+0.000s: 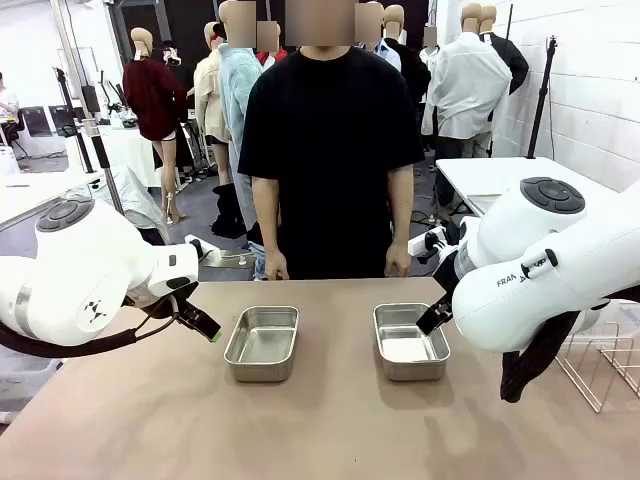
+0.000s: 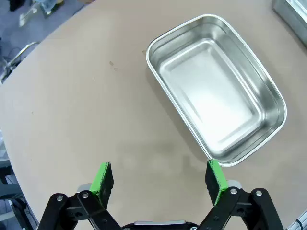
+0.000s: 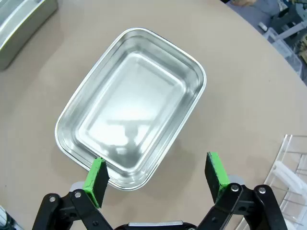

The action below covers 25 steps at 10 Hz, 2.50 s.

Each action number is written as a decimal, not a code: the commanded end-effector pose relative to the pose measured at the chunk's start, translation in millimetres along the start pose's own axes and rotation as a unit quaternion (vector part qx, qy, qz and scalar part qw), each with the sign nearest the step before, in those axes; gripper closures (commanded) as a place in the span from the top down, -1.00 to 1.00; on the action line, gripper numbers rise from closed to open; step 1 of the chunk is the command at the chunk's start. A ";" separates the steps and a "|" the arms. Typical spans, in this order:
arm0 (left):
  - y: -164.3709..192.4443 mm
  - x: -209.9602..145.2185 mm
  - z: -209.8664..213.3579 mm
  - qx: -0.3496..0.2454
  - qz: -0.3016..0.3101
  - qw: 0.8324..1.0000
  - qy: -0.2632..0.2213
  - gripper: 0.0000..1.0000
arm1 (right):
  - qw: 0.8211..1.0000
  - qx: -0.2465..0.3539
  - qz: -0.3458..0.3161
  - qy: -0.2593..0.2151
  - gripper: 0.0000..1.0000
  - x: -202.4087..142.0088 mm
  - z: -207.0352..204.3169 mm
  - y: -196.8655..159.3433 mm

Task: Place the bread in airtight containers.
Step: Lift both Airtight Container.

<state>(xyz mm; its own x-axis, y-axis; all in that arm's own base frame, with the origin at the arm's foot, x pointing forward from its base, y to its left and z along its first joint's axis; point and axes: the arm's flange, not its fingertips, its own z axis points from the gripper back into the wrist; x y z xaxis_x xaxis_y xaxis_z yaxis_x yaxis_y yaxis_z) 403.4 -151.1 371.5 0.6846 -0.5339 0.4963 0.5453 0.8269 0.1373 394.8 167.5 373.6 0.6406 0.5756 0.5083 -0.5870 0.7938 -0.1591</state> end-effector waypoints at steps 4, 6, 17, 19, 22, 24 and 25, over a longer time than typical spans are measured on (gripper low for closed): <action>0.0 0.0 0.0 0.000 0.000 1.000 0.000 1.00 | 1.000 0.000 0.000 0.000 1.00 0.0 0.0 0.0; 0.0 0.0 0.0 0.000 0.000 1.000 0.000 1.00 | 1.000 0.000 0.000 0.000 1.00 0.0 0.0 0.0; 0.0 0.0 0.0 0.000 0.000 1.000 0.000 1.00 | 1.000 0.000 0.000 0.000 1.00 0.0 0.0 0.0; 0.0 0.0 0.0 0.000 0.000 1.000 0.000 1.00 | 1.000 0.000 0.000 0.000 1.00 0.0 0.0 0.1; -9.6 17.3 52.6 0.035 -0.020 0.998 -0.053 1.00 | 0.996 0.012 0.036 -0.077 1.00 -0.7 69.5 -22.0; -21.2 31.9 110.5 0.034 -0.046 0.994 -0.098 1.00 | 0.993 0.019 0.024 -0.114 1.00 -5.7 114.9 -45.6; -26.5 31.6 134.5 0.015 -0.046 0.993 -0.108 1.00 | 0.993 0.032 0.011 -0.113 1.00 -11.2 127.9 -60.5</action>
<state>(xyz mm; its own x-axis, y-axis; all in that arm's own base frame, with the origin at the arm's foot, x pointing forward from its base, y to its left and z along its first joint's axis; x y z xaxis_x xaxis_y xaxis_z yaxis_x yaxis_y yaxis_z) 365.8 -170.8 489.3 0.5090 -0.5647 0.6496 0.5631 0.7892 0.2449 378.6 114.4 493.0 0.4969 0.5310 0.6864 -0.6034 0.7799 -0.1666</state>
